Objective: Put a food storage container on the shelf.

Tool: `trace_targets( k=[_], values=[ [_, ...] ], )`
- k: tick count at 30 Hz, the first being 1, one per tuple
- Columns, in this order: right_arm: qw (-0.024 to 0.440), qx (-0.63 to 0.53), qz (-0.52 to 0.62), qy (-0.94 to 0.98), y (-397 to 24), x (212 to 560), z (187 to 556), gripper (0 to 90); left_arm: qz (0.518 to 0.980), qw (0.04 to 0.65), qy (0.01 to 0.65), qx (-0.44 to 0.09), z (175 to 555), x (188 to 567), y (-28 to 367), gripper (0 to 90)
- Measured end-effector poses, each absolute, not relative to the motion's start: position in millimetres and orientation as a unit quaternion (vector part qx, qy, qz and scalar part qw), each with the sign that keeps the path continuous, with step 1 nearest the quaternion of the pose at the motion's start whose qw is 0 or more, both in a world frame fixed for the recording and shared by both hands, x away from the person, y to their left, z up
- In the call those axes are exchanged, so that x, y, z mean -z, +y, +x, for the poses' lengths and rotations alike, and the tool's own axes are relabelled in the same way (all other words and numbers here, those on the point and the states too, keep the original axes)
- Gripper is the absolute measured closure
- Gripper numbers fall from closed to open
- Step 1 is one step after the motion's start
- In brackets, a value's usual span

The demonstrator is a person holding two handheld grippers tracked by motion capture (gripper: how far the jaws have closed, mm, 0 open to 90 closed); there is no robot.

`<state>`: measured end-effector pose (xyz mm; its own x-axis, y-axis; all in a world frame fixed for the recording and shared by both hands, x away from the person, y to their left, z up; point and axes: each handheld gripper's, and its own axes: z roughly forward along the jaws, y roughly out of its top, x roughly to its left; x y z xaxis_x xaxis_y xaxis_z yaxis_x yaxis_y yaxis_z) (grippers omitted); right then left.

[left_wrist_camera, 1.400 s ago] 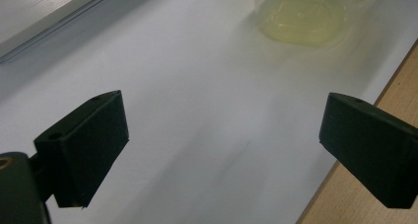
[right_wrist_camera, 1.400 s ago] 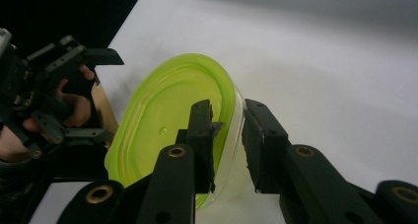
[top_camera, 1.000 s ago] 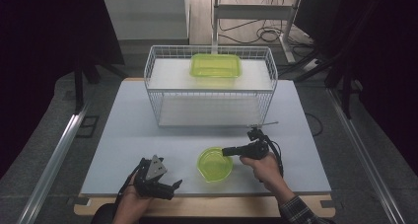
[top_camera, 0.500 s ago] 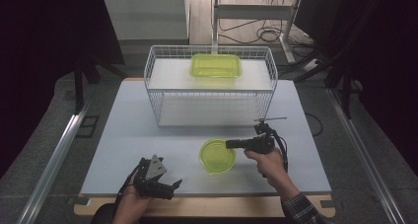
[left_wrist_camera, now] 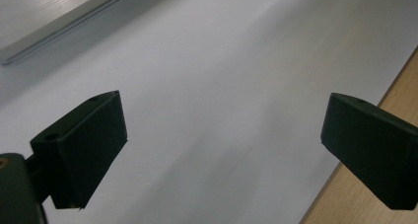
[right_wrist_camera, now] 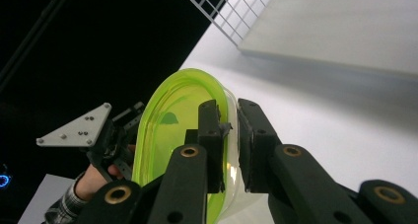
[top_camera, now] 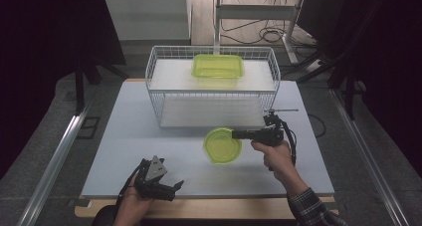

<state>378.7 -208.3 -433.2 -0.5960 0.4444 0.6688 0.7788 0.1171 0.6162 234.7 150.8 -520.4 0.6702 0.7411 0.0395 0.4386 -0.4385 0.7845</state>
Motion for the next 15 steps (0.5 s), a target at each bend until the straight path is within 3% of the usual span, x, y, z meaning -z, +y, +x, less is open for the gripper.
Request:
trace_targets(
  k=[15],
  values=[
    [0.151,0.537,-0.412,-0.72,-208,403,386,81.2,0.816,0.418,0.355,-0.185,234,518,154,2.4]
  ],
)
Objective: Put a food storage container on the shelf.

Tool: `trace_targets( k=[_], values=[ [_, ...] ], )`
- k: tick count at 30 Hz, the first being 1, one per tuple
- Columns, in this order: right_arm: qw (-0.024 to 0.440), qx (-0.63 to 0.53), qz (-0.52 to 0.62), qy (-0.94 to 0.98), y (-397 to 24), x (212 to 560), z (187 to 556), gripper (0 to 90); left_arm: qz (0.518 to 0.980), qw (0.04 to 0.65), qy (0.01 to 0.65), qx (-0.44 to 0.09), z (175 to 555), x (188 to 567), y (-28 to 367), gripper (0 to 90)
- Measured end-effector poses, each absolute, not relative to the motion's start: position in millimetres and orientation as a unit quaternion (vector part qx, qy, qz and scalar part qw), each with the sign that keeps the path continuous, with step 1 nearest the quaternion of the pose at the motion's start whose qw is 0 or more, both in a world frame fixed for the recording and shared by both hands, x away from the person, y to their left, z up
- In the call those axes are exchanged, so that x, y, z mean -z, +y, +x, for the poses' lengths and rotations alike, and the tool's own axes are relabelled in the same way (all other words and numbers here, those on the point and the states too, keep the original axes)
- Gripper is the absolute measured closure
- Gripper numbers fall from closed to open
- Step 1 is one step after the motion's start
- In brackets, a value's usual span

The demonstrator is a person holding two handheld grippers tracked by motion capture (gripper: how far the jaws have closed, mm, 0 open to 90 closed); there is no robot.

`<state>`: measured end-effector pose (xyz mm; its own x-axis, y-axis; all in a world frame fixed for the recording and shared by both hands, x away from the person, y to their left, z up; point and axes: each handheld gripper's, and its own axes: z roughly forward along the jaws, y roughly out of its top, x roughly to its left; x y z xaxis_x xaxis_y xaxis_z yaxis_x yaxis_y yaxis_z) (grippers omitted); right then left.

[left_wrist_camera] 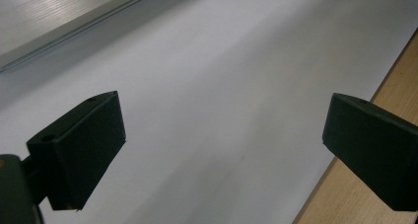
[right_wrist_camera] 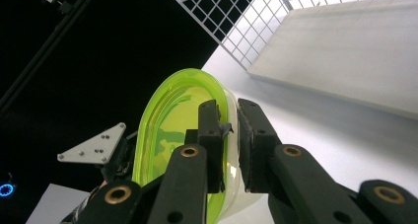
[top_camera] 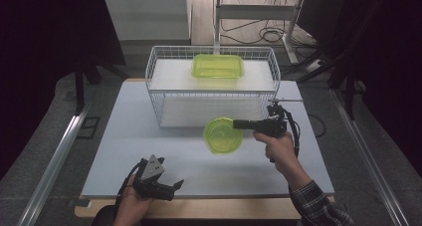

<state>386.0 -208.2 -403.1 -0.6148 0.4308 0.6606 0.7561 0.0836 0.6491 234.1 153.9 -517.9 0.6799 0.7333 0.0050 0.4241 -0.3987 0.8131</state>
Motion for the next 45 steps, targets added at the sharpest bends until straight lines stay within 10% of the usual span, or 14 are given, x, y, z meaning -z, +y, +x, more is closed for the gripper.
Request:
trace_targets(
  k=[45],
  values=[
    [0.111,0.6,-0.422,-0.671,-195,291,437,81.2,0.813,0.431,0.348,-0.179,233,517,154,1.9]
  ],
)
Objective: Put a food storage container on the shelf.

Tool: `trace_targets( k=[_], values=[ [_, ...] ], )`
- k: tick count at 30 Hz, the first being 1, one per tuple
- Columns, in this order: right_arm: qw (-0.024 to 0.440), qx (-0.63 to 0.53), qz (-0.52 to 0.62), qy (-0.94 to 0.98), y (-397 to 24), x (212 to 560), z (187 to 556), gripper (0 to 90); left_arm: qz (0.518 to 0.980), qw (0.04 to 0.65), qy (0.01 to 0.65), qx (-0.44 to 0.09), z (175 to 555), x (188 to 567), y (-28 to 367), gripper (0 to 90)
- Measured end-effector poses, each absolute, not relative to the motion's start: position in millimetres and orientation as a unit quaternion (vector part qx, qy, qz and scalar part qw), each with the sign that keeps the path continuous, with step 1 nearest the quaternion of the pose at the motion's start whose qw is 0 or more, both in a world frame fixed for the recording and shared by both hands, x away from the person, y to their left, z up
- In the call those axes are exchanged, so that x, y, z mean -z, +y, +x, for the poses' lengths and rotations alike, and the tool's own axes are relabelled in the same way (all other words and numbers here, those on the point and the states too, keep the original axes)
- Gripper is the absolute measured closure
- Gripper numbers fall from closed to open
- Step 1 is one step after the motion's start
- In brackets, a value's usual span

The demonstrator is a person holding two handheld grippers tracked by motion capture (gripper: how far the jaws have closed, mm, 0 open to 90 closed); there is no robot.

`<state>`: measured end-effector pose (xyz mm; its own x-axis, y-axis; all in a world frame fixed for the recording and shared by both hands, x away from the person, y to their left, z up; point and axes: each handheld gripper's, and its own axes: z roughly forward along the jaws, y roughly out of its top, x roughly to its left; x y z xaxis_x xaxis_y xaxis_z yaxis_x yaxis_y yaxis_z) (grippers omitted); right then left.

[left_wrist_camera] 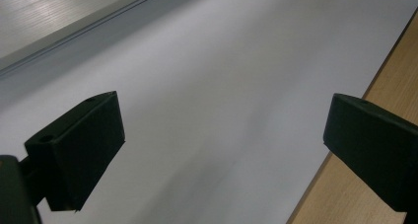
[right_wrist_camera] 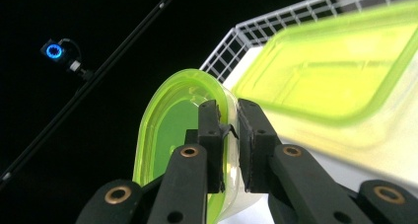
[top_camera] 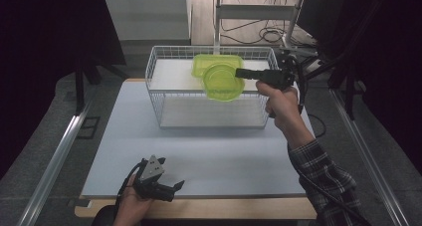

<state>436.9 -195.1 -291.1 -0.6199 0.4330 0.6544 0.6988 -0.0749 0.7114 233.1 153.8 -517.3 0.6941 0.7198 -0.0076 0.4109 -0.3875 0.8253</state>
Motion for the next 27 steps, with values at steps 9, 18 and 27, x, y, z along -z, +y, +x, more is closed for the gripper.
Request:
trace_targets(
  k=[9,18,27],
  values=[
    [0.071,0.602,-0.438,-0.664,-182,273,456,81.1,0.814,0.43,0.347,-0.178,233,517,154,2.0],
    [0.034,0.6,-0.47,-0.647,-171,268,483,81.1,0.815,0.43,0.346,-0.179,233,517,154,2.0],
    [0.025,0.594,-0.487,-0.639,-165,272,496,81.0,0.816,0.428,0.344,-0.179,233,517,154,2.0]
  ],
)
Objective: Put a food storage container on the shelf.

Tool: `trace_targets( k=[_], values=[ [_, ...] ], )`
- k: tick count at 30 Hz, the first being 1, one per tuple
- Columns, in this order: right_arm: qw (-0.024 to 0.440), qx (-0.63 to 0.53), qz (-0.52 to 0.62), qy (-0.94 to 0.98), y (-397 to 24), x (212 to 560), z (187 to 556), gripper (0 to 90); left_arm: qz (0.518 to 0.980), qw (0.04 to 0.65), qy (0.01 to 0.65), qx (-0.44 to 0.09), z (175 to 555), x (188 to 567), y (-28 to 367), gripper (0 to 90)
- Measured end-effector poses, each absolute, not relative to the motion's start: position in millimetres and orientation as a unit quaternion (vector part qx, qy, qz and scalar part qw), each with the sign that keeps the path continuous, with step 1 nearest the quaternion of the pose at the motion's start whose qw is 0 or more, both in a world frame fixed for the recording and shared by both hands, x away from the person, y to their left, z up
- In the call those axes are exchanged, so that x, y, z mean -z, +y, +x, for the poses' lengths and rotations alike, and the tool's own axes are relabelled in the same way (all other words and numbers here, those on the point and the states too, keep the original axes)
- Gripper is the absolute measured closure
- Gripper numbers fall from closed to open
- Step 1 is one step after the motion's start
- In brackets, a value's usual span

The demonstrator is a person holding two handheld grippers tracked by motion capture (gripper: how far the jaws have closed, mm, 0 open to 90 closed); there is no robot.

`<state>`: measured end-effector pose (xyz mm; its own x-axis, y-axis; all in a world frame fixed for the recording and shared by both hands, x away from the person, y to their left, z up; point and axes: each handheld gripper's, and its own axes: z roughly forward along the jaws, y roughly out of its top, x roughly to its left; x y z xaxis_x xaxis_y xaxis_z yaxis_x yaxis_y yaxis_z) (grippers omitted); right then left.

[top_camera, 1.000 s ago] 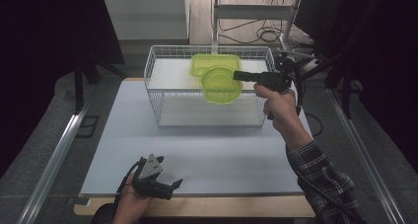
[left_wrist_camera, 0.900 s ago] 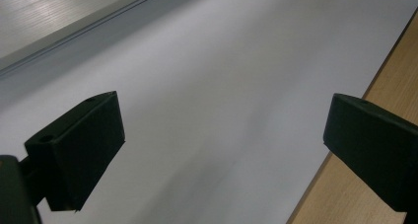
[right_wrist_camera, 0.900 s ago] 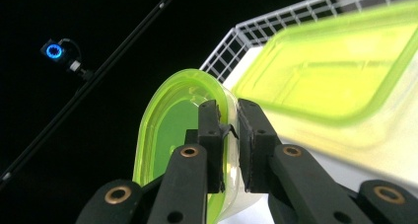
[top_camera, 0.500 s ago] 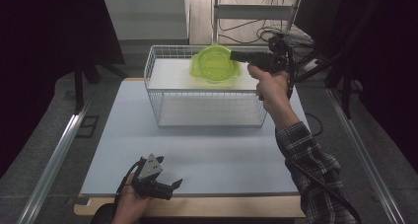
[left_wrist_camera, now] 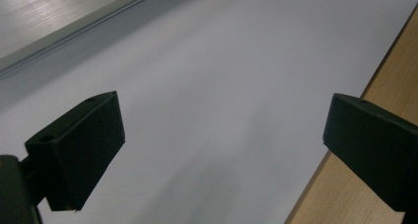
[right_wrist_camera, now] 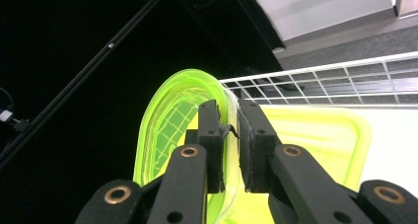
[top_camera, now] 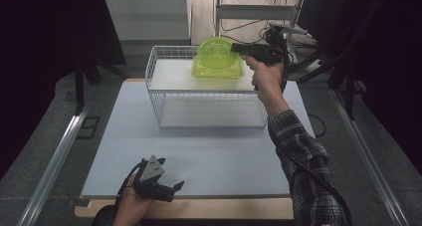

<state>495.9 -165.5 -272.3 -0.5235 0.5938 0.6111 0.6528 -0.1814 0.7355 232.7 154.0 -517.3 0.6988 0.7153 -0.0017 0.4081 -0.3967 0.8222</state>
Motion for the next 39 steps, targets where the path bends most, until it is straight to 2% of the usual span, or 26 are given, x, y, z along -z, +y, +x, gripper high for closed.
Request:
trace_targets(
  k=[4,13,18,30,39],
  values=[
    [0.014,0.592,-0.493,-0.638,-163,273,499,81.0,0.817,0.427,0.344,-0.179,233,517,154,2.0],
    [-0.061,0.571,-0.494,-0.653,-155,271,496,77.3,0.819,0.424,0.341,-0.18,232,518,152,2.1],
    [-0.085,0.558,-0.497,-0.66,-154,271,497,75.4,0.82,0.423,0.341,-0.179,233,518,152,2.1],
    [-0.101,0.551,-0.498,-0.662,-151,273,498,70.0,0.824,0.418,0.338,-0.18,233,519,151,2.1],
    [-0.097,0.547,-0.495,-0.669,-152,274,500,60.9,0.825,0.415,0.337,-0.181,233,519,150,2.1]
  ],
)
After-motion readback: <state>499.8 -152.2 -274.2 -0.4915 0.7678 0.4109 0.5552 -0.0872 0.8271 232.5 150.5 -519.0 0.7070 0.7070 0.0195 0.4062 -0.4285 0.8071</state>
